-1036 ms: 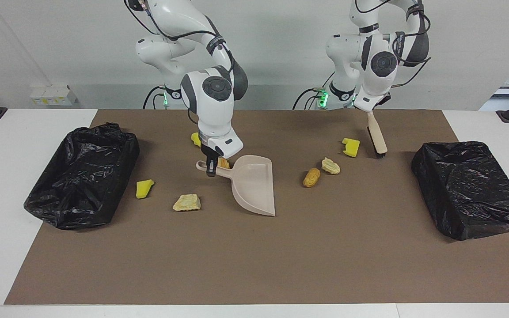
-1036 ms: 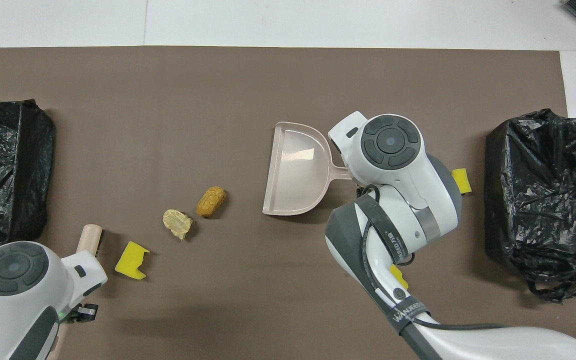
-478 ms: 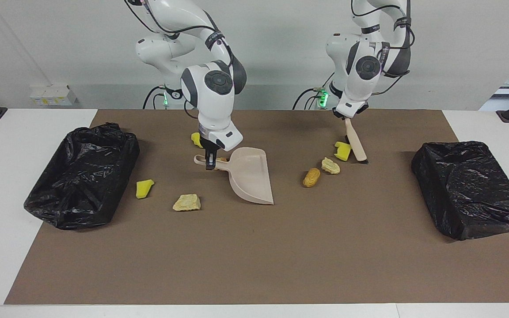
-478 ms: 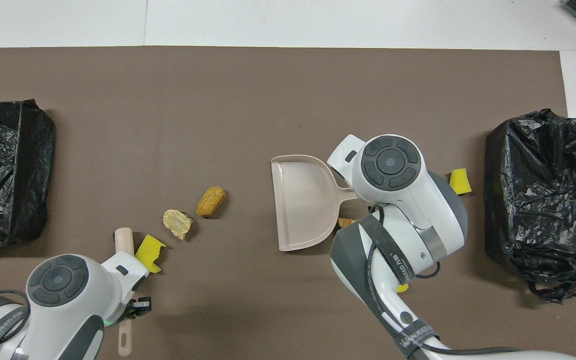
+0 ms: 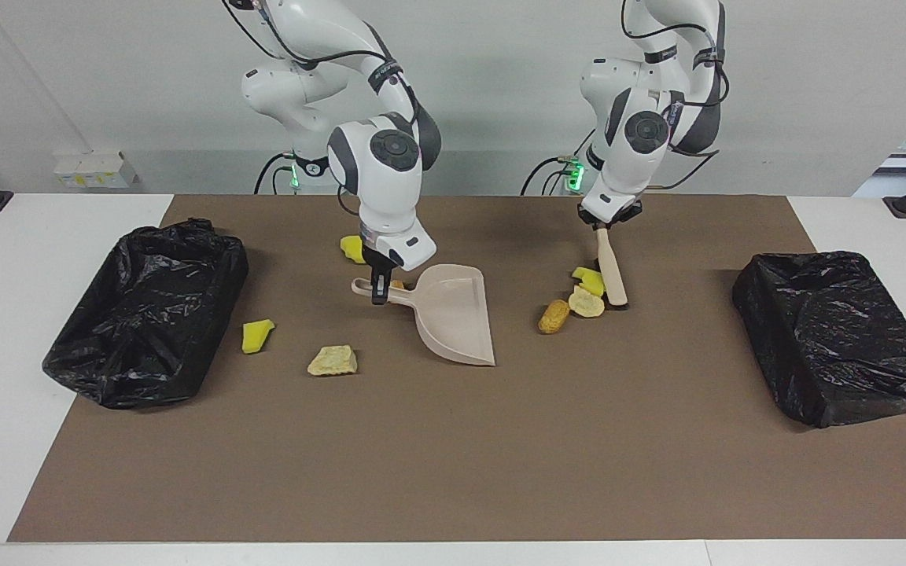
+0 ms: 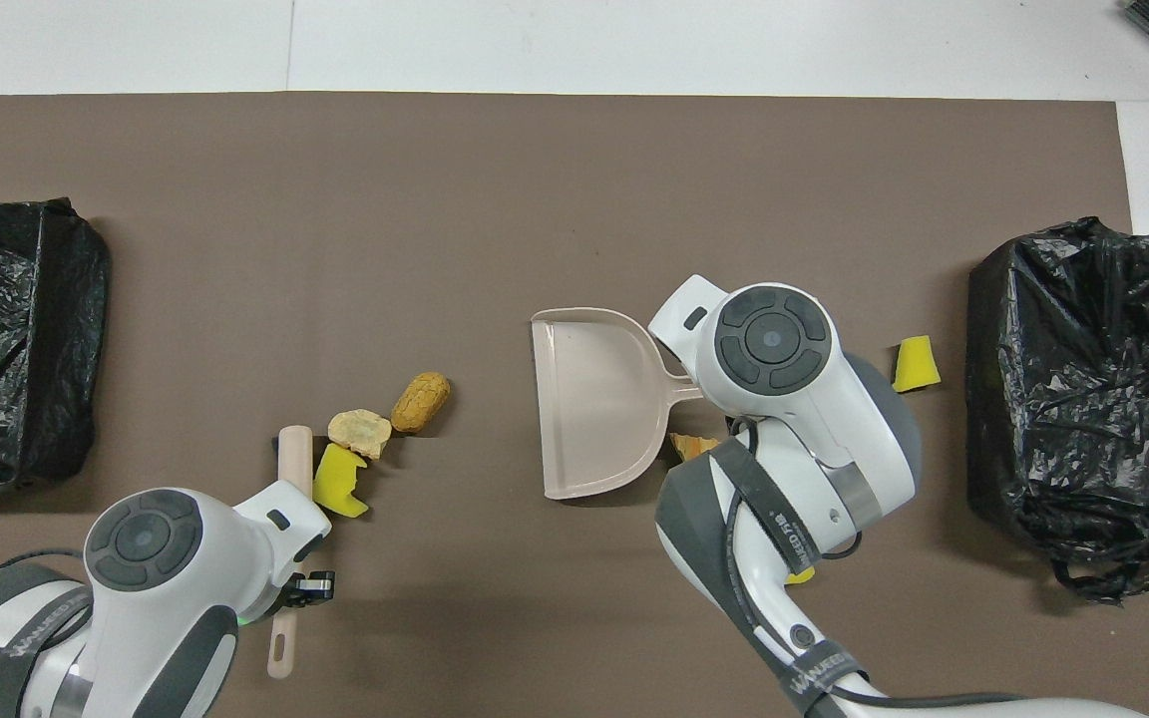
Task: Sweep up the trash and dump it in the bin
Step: 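Sweep bread and sponge pieces into the dustpan with the left gripper's brush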
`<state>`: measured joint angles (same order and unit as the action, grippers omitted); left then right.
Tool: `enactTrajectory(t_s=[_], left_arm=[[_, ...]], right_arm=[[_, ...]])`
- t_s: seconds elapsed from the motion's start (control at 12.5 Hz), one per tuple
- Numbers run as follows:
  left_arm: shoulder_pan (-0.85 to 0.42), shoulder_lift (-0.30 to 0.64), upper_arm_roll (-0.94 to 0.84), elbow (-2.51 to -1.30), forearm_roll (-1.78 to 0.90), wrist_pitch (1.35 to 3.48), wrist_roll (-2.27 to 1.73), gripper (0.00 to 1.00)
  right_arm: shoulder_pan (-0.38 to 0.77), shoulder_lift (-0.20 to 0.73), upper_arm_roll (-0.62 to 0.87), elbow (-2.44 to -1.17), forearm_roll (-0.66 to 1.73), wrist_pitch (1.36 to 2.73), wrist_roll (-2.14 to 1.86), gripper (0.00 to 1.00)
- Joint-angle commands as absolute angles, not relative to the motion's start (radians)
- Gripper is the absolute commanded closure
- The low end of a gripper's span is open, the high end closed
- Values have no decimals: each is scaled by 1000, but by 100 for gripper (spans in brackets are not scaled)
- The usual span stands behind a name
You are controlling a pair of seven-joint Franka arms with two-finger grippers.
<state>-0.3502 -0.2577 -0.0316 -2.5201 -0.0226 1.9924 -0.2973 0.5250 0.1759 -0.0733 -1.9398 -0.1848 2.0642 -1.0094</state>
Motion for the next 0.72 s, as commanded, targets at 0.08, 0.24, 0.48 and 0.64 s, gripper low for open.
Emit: enactTrajectory(t_s=[0.08,0.24,0.48,0.64], left_arm=[[-382,-68,-26,-2386,-64,2064,-236,100],[-412,-26,-29,-2355,-64,2082,-233,100],[-491,-20,-29,-2327,-104,2097,-210,100],[-560,-11,-29,-2304,-144,2097,-224,100]], right_arm=[[543,187,-66,-1963,-204,2112,-904,100],[548,201,-66,-1963,-206,2126,-856,100],[566,213,-66,-1963,-204,2143,-812,100],[568,216,-66,-1963,-204,2146,-807,100]])
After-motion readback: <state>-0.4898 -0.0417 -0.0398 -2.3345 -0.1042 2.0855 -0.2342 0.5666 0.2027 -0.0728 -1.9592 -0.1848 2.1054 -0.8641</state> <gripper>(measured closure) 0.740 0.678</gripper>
